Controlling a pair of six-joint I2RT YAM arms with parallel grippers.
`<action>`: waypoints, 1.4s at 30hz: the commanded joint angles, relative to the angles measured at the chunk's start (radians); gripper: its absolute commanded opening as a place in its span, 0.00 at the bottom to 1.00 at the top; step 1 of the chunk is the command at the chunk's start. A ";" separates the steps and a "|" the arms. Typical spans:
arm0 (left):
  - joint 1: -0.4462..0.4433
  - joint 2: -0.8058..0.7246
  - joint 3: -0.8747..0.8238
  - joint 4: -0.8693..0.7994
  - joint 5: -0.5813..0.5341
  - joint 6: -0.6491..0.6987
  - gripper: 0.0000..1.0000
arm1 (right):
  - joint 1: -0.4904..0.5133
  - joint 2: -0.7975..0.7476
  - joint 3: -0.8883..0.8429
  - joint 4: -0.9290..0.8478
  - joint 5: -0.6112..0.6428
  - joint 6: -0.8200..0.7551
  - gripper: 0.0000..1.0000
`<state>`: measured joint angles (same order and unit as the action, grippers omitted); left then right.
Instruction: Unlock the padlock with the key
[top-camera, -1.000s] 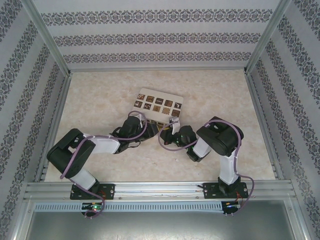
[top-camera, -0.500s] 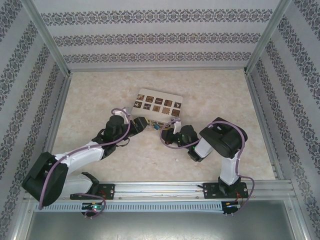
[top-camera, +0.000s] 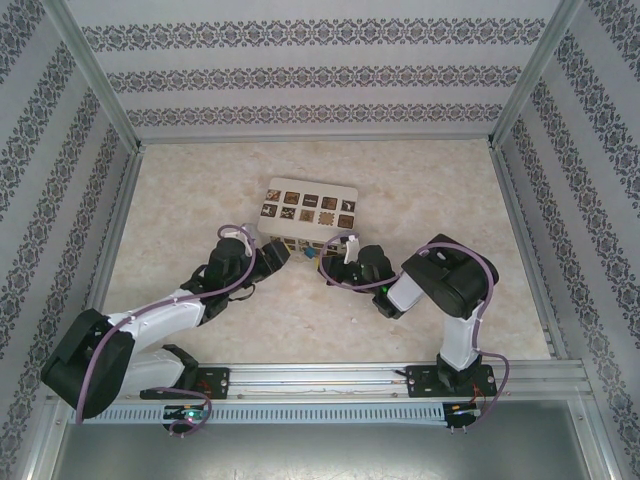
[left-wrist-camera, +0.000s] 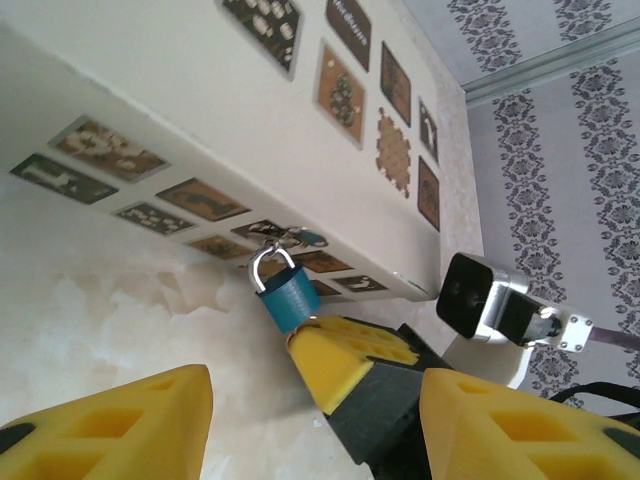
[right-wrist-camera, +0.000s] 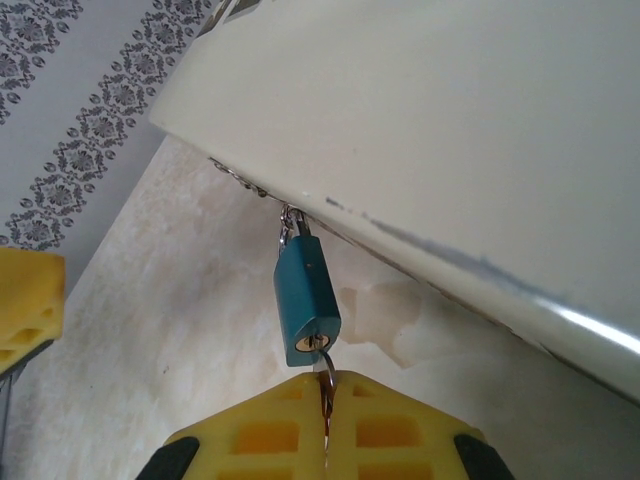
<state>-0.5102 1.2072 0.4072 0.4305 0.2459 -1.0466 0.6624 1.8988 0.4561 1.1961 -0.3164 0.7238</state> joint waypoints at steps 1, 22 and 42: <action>0.008 0.006 0.001 0.009 -0.003 -0.052 0.56 | -0.007 -0.027 0.005 -0.042 -0.049 0.051 0.00; -0.016 0.178 0.034 0.192 0.034 -0.280 0.53 | -0.005 -0.053 0.016 -0.069 -0.058 0.104 0.00; -0.085 0.427 0.086 0.407 0.016 -0.423 0.47 | -0.003 -0.054 0.035 -0.075 -0.070 0.132 0.00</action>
<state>-0.5789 1.6188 0.4858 0.7471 0.2790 -1.4223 0.6628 1.8591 0.4747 1.1255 -0.3466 0.8219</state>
